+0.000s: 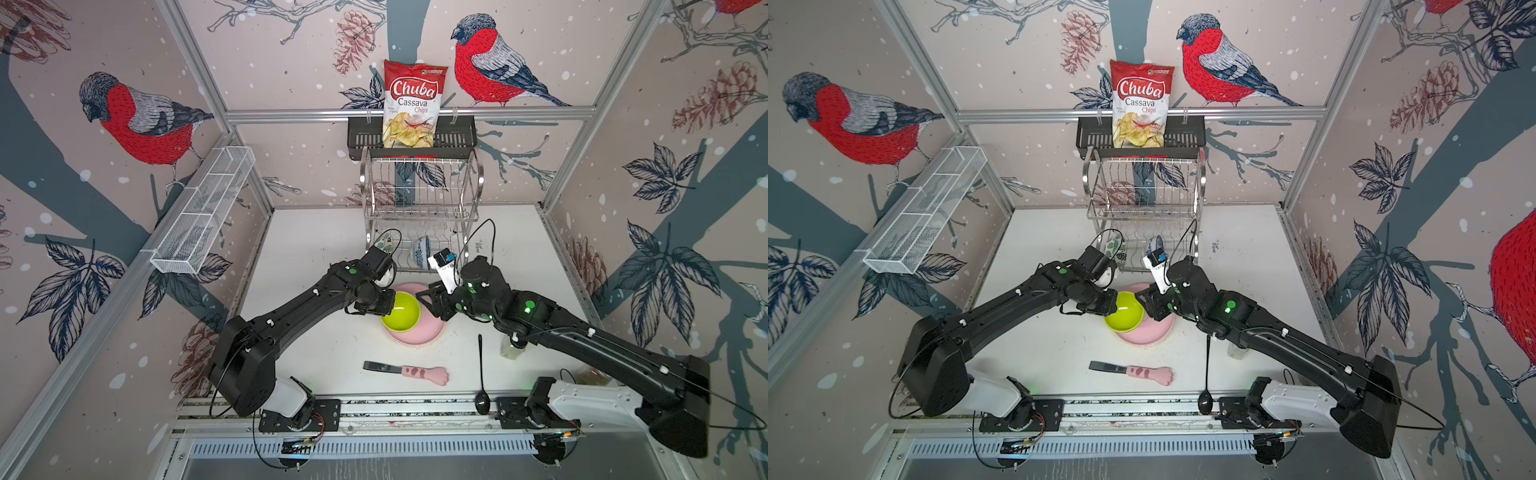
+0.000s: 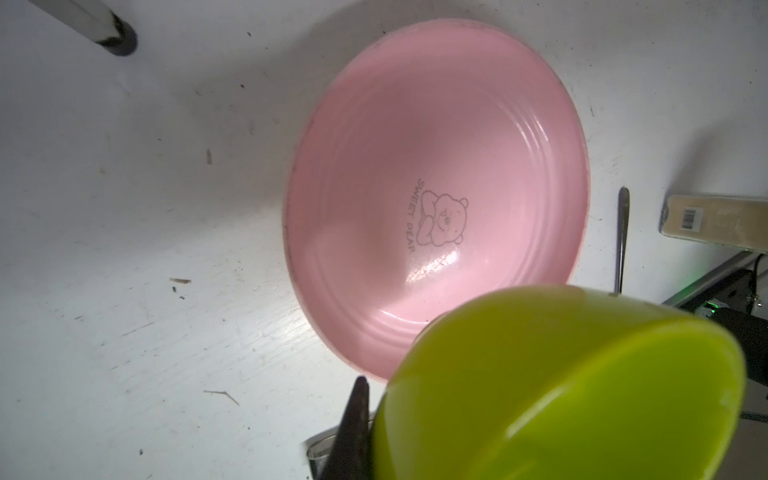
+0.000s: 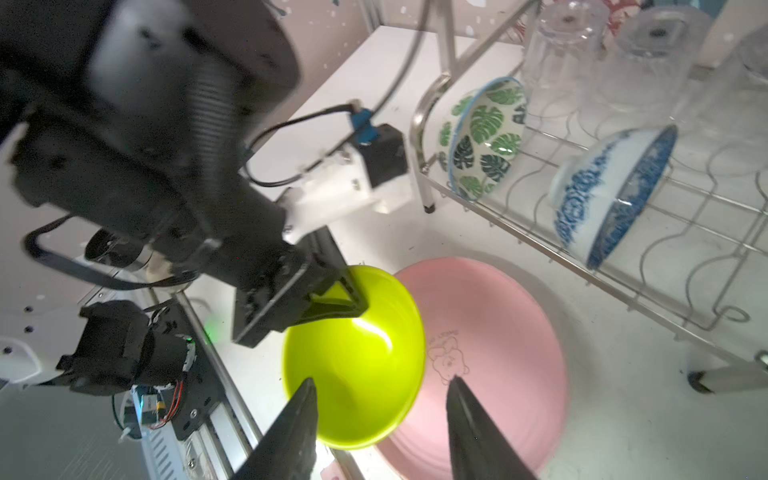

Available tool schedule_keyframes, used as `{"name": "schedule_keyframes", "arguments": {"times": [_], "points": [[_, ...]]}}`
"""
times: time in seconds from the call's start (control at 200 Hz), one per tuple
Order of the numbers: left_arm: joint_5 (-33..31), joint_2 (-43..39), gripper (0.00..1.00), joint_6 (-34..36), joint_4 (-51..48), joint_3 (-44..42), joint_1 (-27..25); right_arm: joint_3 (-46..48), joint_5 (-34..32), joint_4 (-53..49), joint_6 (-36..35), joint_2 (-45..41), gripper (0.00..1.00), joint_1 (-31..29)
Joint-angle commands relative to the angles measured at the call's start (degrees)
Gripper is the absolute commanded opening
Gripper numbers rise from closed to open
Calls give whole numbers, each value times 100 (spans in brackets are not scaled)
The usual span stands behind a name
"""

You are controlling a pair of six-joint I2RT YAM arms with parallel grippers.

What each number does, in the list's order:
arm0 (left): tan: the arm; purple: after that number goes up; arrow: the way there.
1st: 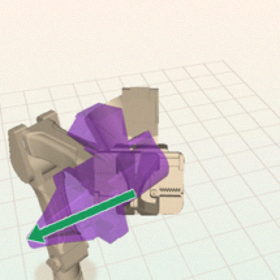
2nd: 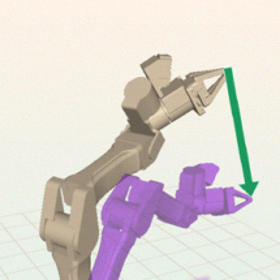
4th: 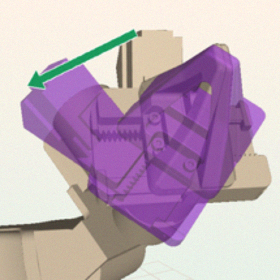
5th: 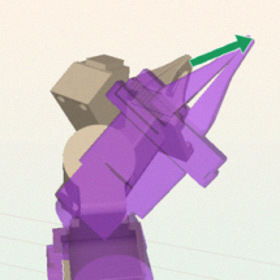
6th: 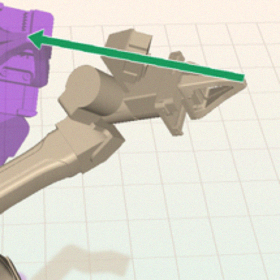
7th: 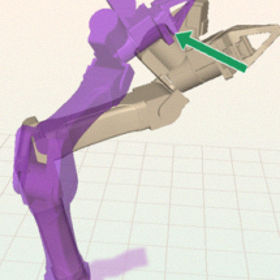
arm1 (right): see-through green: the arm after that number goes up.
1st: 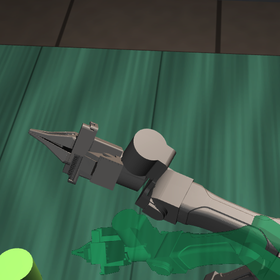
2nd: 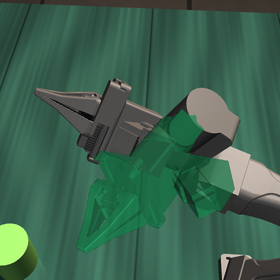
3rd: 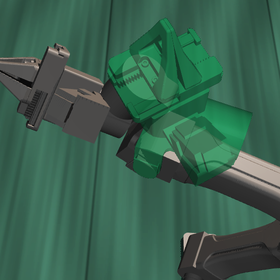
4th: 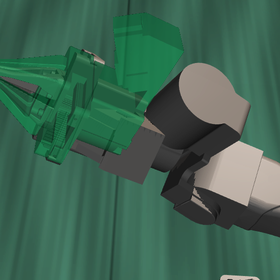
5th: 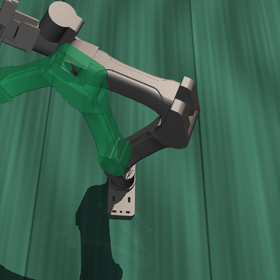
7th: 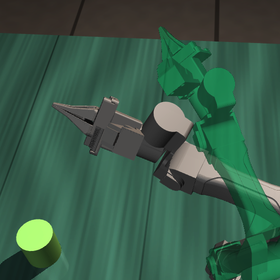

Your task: Unload the mixed dishes from the dish rack

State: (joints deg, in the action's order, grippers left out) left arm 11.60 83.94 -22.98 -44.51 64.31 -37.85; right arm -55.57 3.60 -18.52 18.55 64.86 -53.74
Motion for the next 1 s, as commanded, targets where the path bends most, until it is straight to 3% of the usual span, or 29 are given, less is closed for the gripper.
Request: {"name": "schedule_keyframes", "arguments": {"times": [0.0,0.215,0.47,0.535,0.68,0.755,0.805,0.995], "points": [[-150,-28,0,-116,-73,90,14,47,392,73,389,185,52,111],[-177,-4,0,-132,-86,165,14,-543,512,-668,461,1465,51,88],[-163,-107,0,-162,-60,108,14,-706,709,-419,674,2101,49,45],[-149,-115,0,-157,-36,130,14,-757,838,-298,753,2248,42,47],[-102,-139,0,-152,49,143,5,-813,943,-108,1007,2471,9,34],[-29,-190,0,-145,153,112,-21,-815,891,-79,1078,2504,0,17],[47,-209,0,-117,186,100,-30,-815,857,-80,1107,2501,0,11],[57,-361,49,-53,247,133,-38,-756,694,-353,1108,2257,0,48]]}}
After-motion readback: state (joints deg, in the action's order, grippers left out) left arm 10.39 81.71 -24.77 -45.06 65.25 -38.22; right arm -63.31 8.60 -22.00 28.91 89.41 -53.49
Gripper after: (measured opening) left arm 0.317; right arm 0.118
